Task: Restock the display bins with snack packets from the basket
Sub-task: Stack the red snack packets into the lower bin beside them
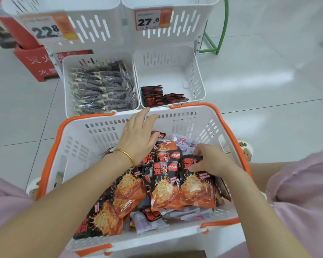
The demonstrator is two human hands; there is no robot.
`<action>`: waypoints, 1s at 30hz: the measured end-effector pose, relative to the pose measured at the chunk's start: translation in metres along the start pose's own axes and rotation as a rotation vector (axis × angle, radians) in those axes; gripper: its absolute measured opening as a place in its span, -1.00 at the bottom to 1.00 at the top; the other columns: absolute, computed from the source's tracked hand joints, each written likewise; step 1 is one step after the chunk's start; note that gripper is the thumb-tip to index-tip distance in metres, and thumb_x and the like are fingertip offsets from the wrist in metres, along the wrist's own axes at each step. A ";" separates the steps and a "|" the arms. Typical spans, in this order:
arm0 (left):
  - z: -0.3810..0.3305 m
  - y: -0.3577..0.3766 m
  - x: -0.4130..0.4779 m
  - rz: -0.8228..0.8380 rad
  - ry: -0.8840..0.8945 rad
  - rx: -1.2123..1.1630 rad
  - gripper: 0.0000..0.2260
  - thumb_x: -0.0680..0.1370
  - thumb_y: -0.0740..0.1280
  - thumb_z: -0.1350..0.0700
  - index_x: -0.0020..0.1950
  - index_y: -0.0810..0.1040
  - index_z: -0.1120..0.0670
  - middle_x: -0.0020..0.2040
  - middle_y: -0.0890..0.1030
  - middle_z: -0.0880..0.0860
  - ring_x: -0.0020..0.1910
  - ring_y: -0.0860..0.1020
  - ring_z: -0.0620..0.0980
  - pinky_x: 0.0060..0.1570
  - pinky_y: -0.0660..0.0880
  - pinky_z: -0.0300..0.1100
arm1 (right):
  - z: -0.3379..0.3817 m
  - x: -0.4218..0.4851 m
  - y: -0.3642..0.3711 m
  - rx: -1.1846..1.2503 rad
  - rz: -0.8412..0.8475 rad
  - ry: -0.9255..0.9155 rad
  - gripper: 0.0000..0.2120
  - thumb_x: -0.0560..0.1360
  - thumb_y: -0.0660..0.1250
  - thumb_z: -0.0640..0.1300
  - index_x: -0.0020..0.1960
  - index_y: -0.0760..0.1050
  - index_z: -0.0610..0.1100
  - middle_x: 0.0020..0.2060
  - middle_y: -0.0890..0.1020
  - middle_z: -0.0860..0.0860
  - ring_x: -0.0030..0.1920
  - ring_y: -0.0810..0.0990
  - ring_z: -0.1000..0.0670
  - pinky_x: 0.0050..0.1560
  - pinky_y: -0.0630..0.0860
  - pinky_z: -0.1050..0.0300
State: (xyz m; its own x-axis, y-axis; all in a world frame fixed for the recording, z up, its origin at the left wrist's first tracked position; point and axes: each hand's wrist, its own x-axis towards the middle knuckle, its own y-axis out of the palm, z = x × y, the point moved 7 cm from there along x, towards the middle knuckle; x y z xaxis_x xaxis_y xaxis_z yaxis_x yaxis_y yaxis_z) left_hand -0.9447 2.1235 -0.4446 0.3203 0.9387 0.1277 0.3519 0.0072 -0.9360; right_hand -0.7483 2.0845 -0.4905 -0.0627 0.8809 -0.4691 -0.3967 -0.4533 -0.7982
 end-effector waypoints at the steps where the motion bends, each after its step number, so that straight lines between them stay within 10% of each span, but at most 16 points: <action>1: -0.002 -0.002 0.000 0.001 -0.003 -0.016 -0.58 0.60 0.12 0.00 0.44 0.27 0.10 0.50 0.14 0.15 0.46 0.11 0.14 0.42 0.10 0.04 | 0.000 -0.003 -0.007 0.069 -0.019 -0.018 -0.56 0.35 0.52 -0.02 0.12 0.46 -0.15 0.00 0.54 0.00 0.01 0.49 -0.04 -0.03 0.48 0.09; 6: -0.023 -0.005 0.007 0.054 -0.053 -0.328 -0.55 0.58 0.22 -0.01 0.44 0.26 0.08 0.48 0.12 0.06 0.47 0.09 0.00 0.44 0.05 -0.09 | 0.003 -0.022 -0.060 0.407 -0.143 -0.149 -0.85 0.37 0.48 -0.29 -0.17 0.55 -0.10 -0.26 0.60 0.07 -0.20 0.57 0.03 -0.24 0.48 0.25; 15: -0.063 0.015 0.008 0.428 -0.096 -0.822 -0.18 0.33 0.50 -0.15 0.46 0.15 -0.07 0.31 0.41 -0.09 0.27 0.43 -0.12 0.25 0.41 -0.14 | 0.024 -0.026 -0.092 1.115 -0.080 -0.346 -0.63 0.33 0.34 -0.52 -0.22 0.69 -0.06 -0.28 0.69 -0.04 -0.29 0.65 -0.02 -0.26 0.60 0.13; 21: -0.051 0.017 0.018 0.364 -0.130 -0.817 -0.26 0.45 0.46 0.08 0.49 0.09 -0.02 0.31 0.39 -0.13 0.21 0.42 -0.18 0.07 0.39 -0.48 | 0.033 0.001 -0.093 0.808 -0.166 -0.300 -0.70 0.34 0.47 -0.35 -0.02 0.62 -0.03 -0.01 0.65 -0.11 -0.05 0.62 -0.04 0.01 0.59 0.08; 26: -0.036 0.009 0.043 0.317 -0.128 -0.770 -0.09 0.48 0.42 0.14 0.54 -0.22 -0.03 0.37 0.17 -0.13 0.21 0.21 -0.28 -0.13 0.27 -0.64 | 0.054 0.026 -0.098 0.618 0.149 -0.308 -0.69 0.41 0.44 -0.27 0.13 0.54 -0.08 0.02 0.67 -0.04 0.01 0.65 -0.07 0.05 0.59 -0.06; 30: -0.008 -0.009 0.084 0.071 -0.163 -0.683 -0.16 0.46 0.44 0.10 0.54 -0.05 0.04 0.30 0.38 -0.03 0.21 0.41 -0.09 0.22 0.39 -0.23 | 0.064 0.066 -0.139 0.677 -0.093 -0.317 -0.87 0.41 0.40 -0.39 -0.07 0.53 -0.26 -0.30 0.61 -0.12 -0.34 0.62 -0.03 -0.13 0.61 -0.04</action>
State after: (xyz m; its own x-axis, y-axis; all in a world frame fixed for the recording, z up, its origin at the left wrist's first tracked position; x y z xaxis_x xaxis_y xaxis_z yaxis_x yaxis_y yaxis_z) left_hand -0.9142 2.1998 -0.4231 0.2456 0.9690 -0.0267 0.8257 -0.2235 -0.5179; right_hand -0.7559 2.2140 -0.3862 -0.2215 0.9547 -0.1987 -0.8830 -0.2829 -0.3745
